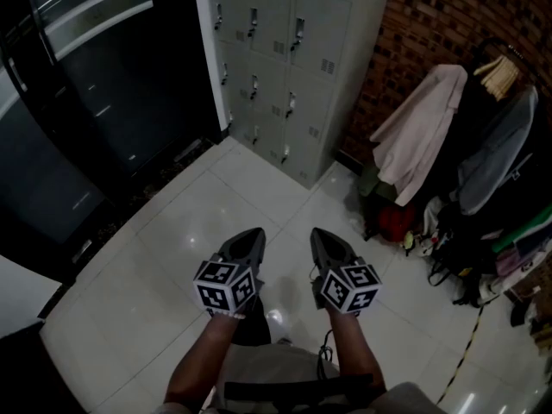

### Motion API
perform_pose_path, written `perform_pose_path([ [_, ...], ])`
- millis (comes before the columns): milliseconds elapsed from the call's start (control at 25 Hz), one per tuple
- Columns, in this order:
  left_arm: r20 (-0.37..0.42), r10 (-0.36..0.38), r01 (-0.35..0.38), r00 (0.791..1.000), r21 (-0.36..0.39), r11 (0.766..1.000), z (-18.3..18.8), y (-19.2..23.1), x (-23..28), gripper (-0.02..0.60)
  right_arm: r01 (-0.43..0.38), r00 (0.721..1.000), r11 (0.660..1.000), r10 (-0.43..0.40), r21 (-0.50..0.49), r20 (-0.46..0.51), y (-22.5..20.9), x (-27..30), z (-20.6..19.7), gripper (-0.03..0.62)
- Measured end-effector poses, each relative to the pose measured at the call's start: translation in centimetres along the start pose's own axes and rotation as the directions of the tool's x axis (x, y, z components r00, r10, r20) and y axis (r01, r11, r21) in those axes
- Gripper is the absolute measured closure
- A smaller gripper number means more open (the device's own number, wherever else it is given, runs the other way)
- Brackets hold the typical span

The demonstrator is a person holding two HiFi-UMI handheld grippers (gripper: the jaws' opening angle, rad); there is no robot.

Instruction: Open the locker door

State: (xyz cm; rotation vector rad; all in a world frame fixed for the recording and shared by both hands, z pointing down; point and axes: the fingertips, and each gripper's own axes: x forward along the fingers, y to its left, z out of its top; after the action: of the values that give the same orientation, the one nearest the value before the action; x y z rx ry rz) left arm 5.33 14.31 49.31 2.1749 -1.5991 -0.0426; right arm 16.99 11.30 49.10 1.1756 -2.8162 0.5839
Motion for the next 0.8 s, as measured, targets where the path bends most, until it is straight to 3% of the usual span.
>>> perform_pose_path([
  [520, -0.038, -0.051, 0.051, 0.998, 0.005, 0.999, 8.5, 12.8, 12.7, 0.584, 0.044, 0.999, 0.999, -0.044, 0.018, -0.005, -4.0, 18.8, 5.3, 0.589],
  [800, -0.047, -0.081, 0.082, 0.996, 0.025, 0.996, 13.7, 19.7, 17.7, 0.584, 0.053, 0.999, 0.999, -0.053, 0.009, 0.004, -3.8, 29.0, 8.2, 0.589],
])
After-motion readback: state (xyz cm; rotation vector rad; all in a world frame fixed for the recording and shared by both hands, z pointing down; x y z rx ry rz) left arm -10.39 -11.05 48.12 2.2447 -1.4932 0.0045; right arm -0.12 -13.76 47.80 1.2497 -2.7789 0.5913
